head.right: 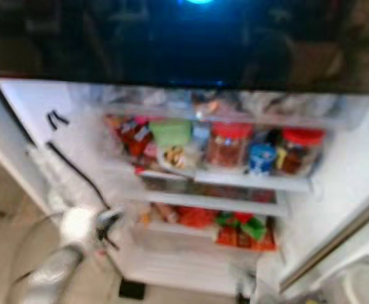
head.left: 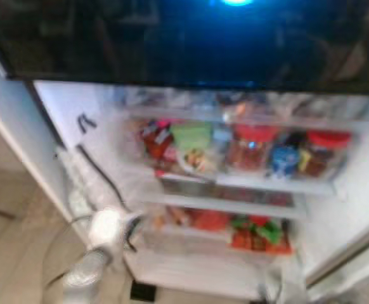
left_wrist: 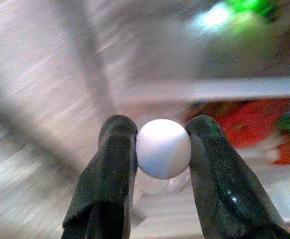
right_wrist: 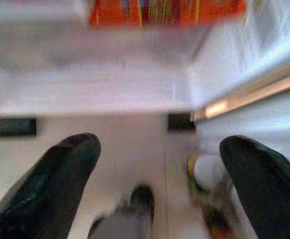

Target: Restocking fridge

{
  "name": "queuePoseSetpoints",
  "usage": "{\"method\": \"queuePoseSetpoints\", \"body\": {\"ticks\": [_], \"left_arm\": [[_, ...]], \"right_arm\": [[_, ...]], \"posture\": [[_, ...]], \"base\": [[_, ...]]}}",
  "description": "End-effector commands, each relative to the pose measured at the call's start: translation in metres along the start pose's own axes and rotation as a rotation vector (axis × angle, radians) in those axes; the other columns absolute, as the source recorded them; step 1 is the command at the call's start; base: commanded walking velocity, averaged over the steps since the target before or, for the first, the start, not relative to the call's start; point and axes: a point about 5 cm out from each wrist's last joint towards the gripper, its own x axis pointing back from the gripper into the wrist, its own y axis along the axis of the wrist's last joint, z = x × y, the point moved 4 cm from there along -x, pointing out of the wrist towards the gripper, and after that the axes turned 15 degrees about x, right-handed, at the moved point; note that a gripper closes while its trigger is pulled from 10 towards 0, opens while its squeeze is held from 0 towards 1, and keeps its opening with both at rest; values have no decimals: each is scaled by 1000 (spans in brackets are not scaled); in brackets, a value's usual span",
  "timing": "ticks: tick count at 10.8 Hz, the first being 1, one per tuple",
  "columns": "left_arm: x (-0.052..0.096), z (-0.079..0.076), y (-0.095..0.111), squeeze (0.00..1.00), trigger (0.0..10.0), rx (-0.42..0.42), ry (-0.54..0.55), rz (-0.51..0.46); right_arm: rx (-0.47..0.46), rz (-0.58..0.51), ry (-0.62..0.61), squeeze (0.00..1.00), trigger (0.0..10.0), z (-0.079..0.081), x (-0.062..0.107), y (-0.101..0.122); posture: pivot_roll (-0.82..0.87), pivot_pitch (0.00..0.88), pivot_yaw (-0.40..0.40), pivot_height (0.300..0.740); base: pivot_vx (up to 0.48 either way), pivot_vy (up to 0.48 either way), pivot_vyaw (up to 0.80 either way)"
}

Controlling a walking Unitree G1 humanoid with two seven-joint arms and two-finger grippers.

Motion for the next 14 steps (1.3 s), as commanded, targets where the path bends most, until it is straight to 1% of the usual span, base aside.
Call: {"method": "queuePoseSetpoints", "body": {"ticks": [1, 4, 5, 6, 14], "left_arm": [[-7, -16, 3, 0, 10000, 13, -48, -14], [-6, -17, 3, 0, 10000, 21, -53, -11], [-5, -18, 3, 0, 10000, 22, -54, -12], [-4, -18, 3, 0, 10000, 21, -56, -15], [-8, -23, 8, 0, 10000, 19, -70, -25]], "right_arm": [[-9, 54, -11, 0, 10000, -3, 3, -20], [-8, 50, -1, 0, 10000, -3, 3, -19], [-11, 38, -1, 0, 10000, -3, 3, -18], [-39, 18, -8, 0, 10000, -3, 3, -16], [-48, 7, 4, 0, 10000, -1, 2, -14]], "posture": [[-67, 0, 5, 740], [-60, 0, 1, 740], [-58, 0, 0, 740], [-55, 0, -1, 740], [-67, 16, 6, 740]], "base": [[0, 0, -400], [0, 0, -515], [0, 0, 0], [0, 0, 0], [0, 0, 0]]}}
